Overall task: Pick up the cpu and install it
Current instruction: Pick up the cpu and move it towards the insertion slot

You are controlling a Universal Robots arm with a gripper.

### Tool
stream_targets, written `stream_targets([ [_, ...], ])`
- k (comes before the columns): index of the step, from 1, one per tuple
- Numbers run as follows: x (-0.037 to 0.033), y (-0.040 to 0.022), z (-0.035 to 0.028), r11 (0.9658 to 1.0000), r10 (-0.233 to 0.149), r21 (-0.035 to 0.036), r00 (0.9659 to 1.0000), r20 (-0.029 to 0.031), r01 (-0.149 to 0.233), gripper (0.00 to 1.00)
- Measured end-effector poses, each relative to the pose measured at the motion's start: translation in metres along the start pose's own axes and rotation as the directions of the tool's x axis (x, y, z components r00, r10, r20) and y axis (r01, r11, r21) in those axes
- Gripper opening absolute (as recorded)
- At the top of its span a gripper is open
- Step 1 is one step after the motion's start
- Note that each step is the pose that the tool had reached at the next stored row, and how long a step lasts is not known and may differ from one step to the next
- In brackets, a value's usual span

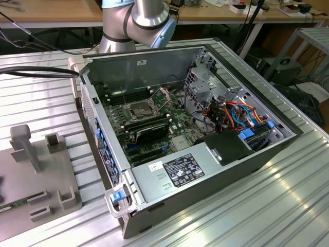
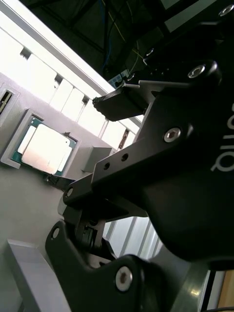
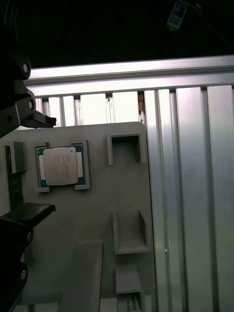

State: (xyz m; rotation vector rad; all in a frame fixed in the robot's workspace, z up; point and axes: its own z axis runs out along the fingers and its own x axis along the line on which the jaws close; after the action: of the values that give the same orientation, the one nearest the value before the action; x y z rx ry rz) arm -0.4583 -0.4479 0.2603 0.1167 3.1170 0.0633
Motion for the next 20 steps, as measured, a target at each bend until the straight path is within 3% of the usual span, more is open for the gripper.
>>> stream_targets([
  [14,0.0002,-0.0003,0.0073,1.0,0.0,0.0,1.0,0.0001,0.0,0.72],
  [20,0.0003,-0.0007,0.0165,1.0,0.0,0.0025,1.0,-0.0001,0.0,0.72],
])
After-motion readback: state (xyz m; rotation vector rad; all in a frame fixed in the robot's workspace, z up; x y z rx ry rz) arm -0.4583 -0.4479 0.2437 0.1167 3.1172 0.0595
